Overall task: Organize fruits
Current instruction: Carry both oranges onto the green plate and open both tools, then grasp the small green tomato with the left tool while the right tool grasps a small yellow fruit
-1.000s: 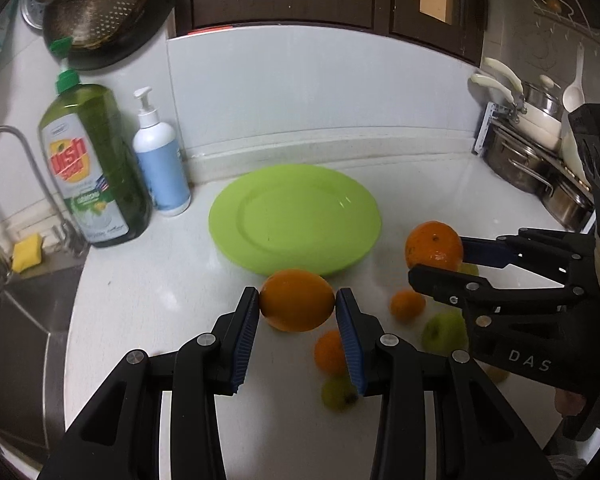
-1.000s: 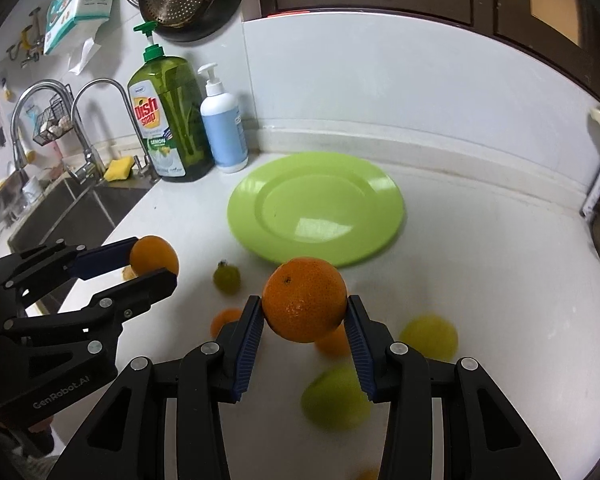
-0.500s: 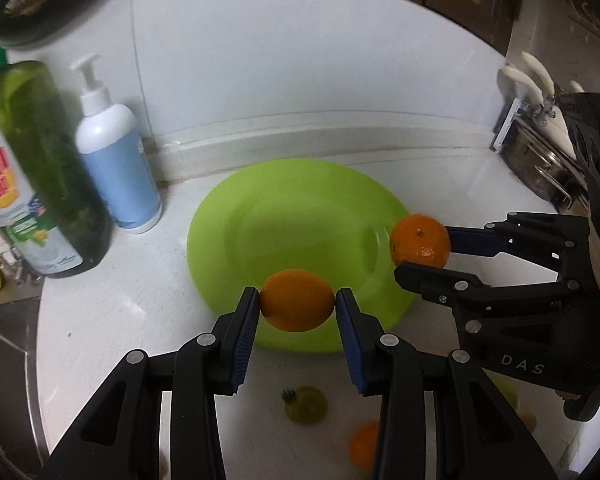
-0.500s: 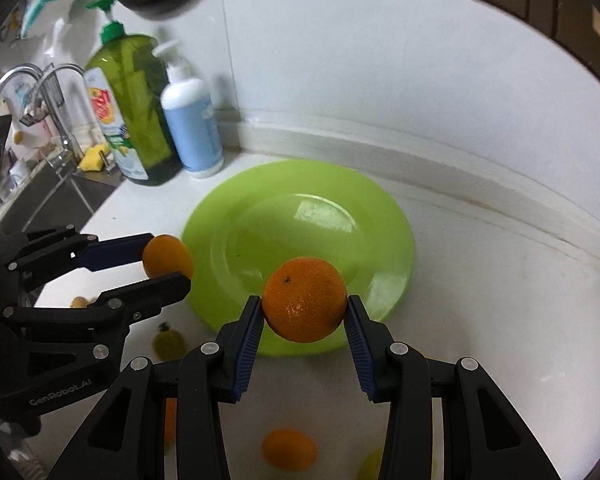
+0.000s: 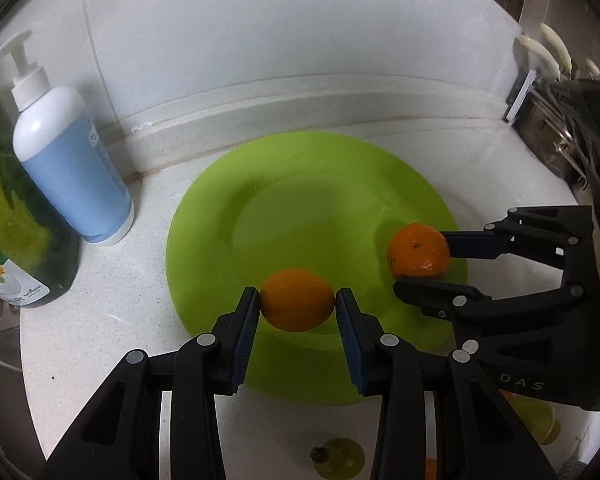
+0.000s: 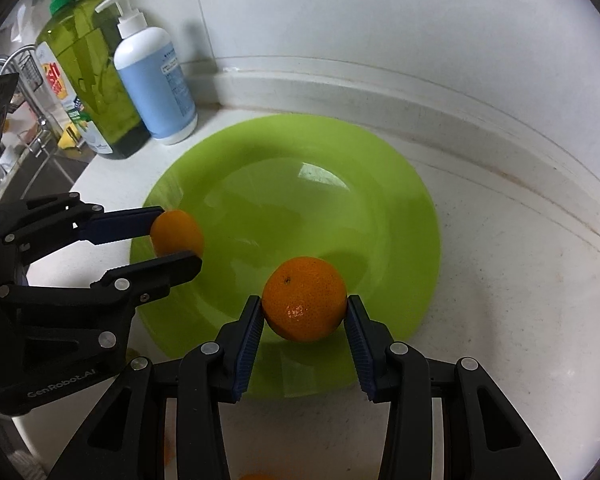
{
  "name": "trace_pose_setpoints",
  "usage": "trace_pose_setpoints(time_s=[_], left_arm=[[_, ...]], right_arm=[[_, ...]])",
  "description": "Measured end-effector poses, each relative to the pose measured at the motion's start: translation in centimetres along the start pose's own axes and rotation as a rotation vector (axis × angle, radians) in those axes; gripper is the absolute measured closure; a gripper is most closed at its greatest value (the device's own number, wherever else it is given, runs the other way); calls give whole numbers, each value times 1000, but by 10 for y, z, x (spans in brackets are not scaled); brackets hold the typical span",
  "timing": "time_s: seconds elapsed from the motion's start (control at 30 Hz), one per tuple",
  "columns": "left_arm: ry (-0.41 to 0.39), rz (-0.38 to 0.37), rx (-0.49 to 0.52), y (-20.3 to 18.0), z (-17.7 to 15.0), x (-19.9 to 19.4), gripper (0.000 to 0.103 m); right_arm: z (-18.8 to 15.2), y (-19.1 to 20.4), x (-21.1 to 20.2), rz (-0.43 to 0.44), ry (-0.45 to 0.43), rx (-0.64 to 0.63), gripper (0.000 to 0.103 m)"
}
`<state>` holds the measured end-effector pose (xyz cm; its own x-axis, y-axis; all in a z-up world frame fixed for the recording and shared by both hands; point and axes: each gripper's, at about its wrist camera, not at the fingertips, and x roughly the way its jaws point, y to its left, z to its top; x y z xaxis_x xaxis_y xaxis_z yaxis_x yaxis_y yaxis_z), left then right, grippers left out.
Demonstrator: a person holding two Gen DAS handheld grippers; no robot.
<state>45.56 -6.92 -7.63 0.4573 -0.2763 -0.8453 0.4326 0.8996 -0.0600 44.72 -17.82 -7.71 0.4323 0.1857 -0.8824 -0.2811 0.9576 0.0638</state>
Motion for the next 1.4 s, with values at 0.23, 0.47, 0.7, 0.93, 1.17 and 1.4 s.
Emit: trace_pose_setpoints(time_s=[0.23,0.47,0.7,0.93,1.17,1.4], left_arm=[[25,-15,-6,2,3,13,64],[25,-16,-21,8,0,13,59],[-6,-20,-64,14,-1,-7,44],[-71,-2,-99,15,-10,-46,38],[-154,22,-93,-1,-33,-93,34],[-231,56,-50,-14,-66,-138,31]], right_arm=[[2,-2,5,-3,11,1,60],[3,-1,4,-5,12,-5,60],[1,0,-2,8,3,3,59],[-8,5,-30,-5,-49,19,48],[-30,17,-78,-39,-142,58,42],[-69,28,-128,-95,-233,121,42]])
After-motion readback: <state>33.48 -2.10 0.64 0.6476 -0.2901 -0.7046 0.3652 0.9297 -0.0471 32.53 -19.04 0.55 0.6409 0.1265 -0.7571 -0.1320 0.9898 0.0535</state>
